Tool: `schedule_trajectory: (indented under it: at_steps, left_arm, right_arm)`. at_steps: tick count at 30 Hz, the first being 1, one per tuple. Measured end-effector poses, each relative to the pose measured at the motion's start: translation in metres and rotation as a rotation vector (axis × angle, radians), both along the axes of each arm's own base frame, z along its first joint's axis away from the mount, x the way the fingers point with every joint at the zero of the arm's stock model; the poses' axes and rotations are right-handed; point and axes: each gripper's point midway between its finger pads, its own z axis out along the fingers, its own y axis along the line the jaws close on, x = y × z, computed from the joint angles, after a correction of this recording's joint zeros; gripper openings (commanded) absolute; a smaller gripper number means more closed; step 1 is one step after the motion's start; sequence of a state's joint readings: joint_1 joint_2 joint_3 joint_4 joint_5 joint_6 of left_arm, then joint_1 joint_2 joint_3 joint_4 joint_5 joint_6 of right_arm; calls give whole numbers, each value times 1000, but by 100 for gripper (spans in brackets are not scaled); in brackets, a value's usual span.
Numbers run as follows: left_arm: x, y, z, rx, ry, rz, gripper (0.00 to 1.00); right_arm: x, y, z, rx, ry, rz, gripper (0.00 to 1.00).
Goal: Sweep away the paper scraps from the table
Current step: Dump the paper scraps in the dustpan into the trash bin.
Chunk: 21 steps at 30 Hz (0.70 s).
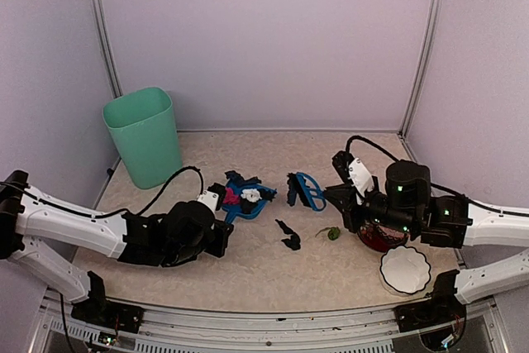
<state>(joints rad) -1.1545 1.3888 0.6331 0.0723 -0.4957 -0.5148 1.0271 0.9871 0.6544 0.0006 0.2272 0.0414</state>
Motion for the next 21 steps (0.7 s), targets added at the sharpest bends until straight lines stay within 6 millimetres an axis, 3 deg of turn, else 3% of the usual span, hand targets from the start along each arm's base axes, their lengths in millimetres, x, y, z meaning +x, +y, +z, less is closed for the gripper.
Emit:
schedule_trajectory:
  at_steps: [11,17,21]
  left_arm:
    - [29,25,104,-53,-136,105,0]
    - [53,59,165,-88,-199,192,0]
    - [72,86,193,-93,-230,261,0]
  right_arm:
    - [7,-27,12,52,-58,-120,0]
    - [9,-26,12,59,-62,-129,0]
    - [11,-24,12,64,-66,-129,0]
